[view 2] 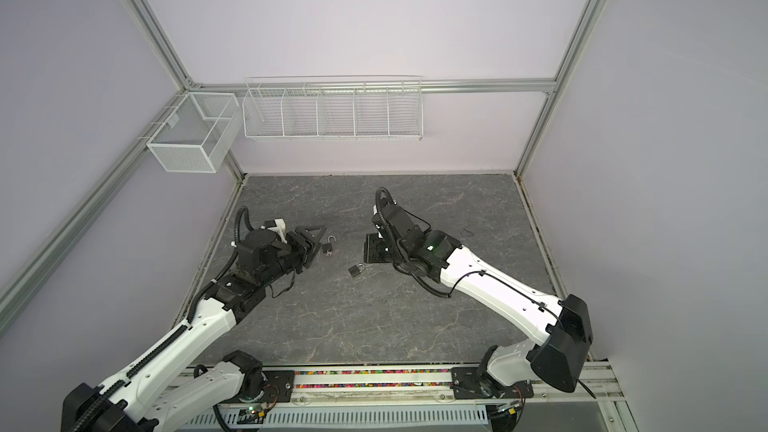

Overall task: Unlock with the key
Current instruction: 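Lift the silver key with the right gripper while the left gripper rises toward it, then bring the left gripper to the key ring and close it on the ring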

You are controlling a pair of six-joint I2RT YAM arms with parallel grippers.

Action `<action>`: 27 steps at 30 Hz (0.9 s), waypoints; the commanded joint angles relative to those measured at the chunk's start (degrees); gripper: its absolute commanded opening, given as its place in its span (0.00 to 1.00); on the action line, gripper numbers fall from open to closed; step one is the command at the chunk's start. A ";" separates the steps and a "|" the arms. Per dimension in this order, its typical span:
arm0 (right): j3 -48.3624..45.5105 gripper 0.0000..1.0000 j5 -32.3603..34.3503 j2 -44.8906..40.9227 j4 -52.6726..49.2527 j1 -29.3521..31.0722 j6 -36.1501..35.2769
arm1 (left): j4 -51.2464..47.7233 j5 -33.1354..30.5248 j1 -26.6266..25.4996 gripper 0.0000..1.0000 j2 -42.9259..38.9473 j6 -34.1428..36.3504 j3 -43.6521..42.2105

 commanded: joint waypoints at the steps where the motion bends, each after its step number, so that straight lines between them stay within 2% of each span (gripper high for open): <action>1: -0.11 0.07 -2.16 -2.20 3.12 -0.66 2.22 | 9.23 -7.54 -3.75 0.64 0.93 -6.58 -0.75; 5: 1.96 0.07 -4.23 -2.79 5.25 -0.91 2.58 | 16.39 -11.18 -7.22 0.66 3.80 -10.29 -0.93; 11: 2.27 0.07 -5.41 -2.85 9.68 -0.90 4.17 | 25.98 -15.10 -10.46 0.75 7.67 -13.02 -0.52; 16: 3.43 0.07 -6.21 -1.28 12.30 -0.91 3.75 | 32.33 -15.29 -11.66 0.75 9.39 -18.59 -1.28; 19: 3.96 0.07 -6.31 -0.28 12.98 -0.98 3.66 | 32.91 -14.26 -11.66 0.75 9.41 -19.93 -0.50; 24: 5.62 0.07 -7.34 0.80 13.21 -0.96 2.72 | 31.25 -13.48 -11.60 0.75 8.80 -17.59 0.60; 27: 7.58 0.07 -5.15 0.98 9.36 -0.99 3.84 | 30.30 -12.54 -11.61 0.73 8.96 -9.16 1.61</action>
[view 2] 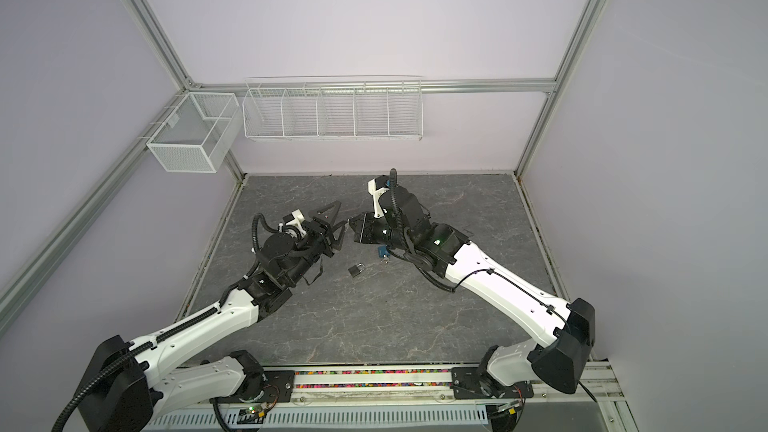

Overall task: Unlock with the key
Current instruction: 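Bring the left gripper to the key ring and close it on the ring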

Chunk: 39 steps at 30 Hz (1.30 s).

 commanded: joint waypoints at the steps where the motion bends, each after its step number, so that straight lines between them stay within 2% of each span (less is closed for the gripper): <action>1: 3.13 0.07 1.45 0.18 -2.75 -0.23 1.22 | -0.92 1.79 -0.16 0.72 -0.22 9.23 2.74; 3: 3.91 0.07 2.19 0.02 -4.75 -0.23 1.51 | -1.33 4.38 -0.11 0.71 -0.41 18.69 3.67; 7: 5.24 0.07 3.50 -0.27 -8.74 -0.61 2.17 | -8.64 7.38 -0.12 0.70 -1.81 38.76 5.78; 11: 7.25 0.07 2.92 0.17 -11.06 -1.06 2.64 | -1.40 14.07 -0.16 0.67 -3.43 55.71 3.05; 16: 9.76 0.07 3.01 0.58 -14.31 -1.69 2.19 | 12.22 17.50 -0.19 0.59 -6.62 69.23 -5.14; 19: 11.28 0.07 1.88 0.88 -15.94 -2.15 1.69 | 13.85 21.65 -0.20 0.58 -6.68 75.47 -5.92; 25: 14.15 0.07 -1.84 1.73 -18.83 -2.55 -0.15 | 15.44 26.39 -0.16 0.54 -3.63 83.94 -4.74; 27: 14.87 0.07 -2.90 2.12 -19.86 -2.50 -0.38 | 15.25 26.49 -0.17 0.57 -2.45 84.96 -3.58; 30: 14.51 0.07 -4.46 1.68 -19.42 -2.49 -0.90 | 14.92 28.56 -0.14 0.57 -0.58 86.98 -2.35; 33: 14.78 0.07 -5.11 1.69 -20.05 -2.51 -1.27 | 15.50 27.90 -0.20 0.56 0.73 87.69 -1.51; 35: 14.81 0.07 -5.42 1.69 -20.46 -2.51 -1.42 | 16.49 29.05 -0.20 0.52 1.48 87.42 -0.95; 39: 14.72 0.07 -6.06 1.21 -20.34 -2.86 -1.35 | 16.08 32.48 -0.21 0.38 2.93 86.52 0.39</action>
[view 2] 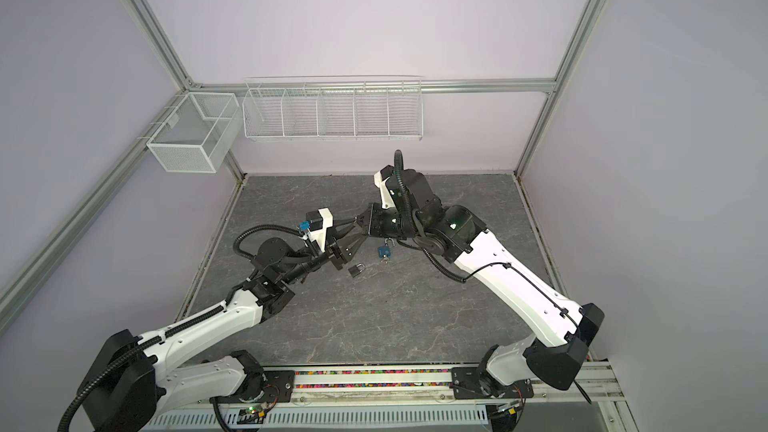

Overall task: Unlock with the key
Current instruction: 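Bring the left gripper to the key ring and close it on the ring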

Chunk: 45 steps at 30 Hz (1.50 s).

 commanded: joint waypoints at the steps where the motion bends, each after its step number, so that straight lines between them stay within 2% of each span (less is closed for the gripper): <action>1: 0.71 0.07 -1.36 -0.46 -0.72 -0.72 -0.73 | 1.71 3.27 -0.20 0.37 0.86 0.84 2.09; 12: -1.01 0.07 -1.35 -2.52 0.18 -2.46 1.60 | 2.86 2.00 -0.18 0.28 0.22 -0.23 0.02; 14: -1.09 0.07 -1.67 -2.59 0.39 -2.45 1.86 | 2.81 1.73 -0.19 0.23 0.63 -0.41 0.39; 25: -1.36 0.07 -1.44 -3.27 0.70 -2.47 2.05 | 3.86 0.89 -0.21 0.17 1.99 -1.27 0.73; 31: -1.70 0.07 -1.15 -3.72 0.71 -2.74 2.03 | 4.30 0.93 -0.18 0.07 2.01 -1.54 0.75; 34: -2.06 0.07 -0.84 -4.21 0.63 -2.87 1.66 | 3.48 0.61 -0.16 0.00 1.62 -1.42 0.82; 38: -1.59 0.08 -0.97 -4.67 -0.80 -3.66 -0.77 | -2.11 0.48 -0.12 0.00 0.09 -1.49 2.22; 42: -1.05 0.19 -3.13 -4.99 -2.41 -5.64 -6.93 | -6.04 1.95 -0.07 0.00 -1.91 0.76 2.13; 45: -0.87 0.38 -7.23 -5.24 -3.17 -7.14 -14.20 | -10.81 4.50 -0.12 0.00 -2.97 3.32 3.14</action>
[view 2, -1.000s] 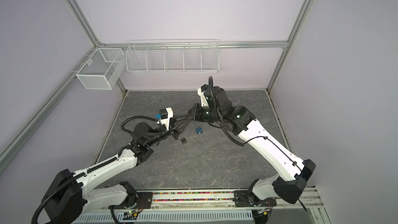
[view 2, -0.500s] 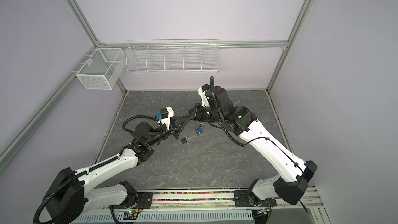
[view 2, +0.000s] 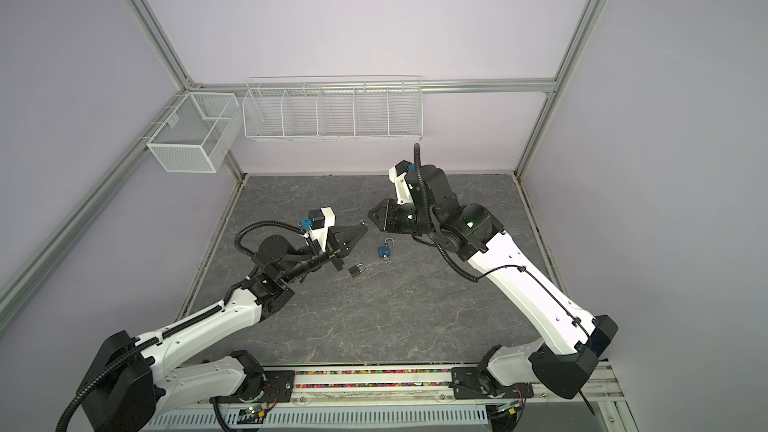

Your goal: Unlock with the key

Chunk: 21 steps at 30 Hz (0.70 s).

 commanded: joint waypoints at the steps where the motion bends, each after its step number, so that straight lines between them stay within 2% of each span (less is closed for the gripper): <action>1: 0.57 0.45 -5.23 -1.80 -1.60 -1.47 -10.44 | -6.92 3.85 -0.01 0.00 -1.52 4.29 2.81; 3: 0.97 0.55 -10.14 -1.29 -2.62 -1.88 -16.21 | -10.60 6.31 0.08 0.00 -1.43 5.60 4.44; 10: 1.97 0.57 -14.91 1.11 -9.50 -2.41 -29.65 | -12.50 12.29 0.10 0.00 0.47 5.53 7.51; 17: -0.07 0.56 -17.82 -0.16 -9.21 -3.06 -35.22 | -12.52 14.53 0.18 0.00 1.75 5.44 8.81; 21: -0.07 0.51 -18.28 0.22 -9.01 -3.79 -36.45 | -12.18 14.66 0.16 0.00 1.69 5.37 8.84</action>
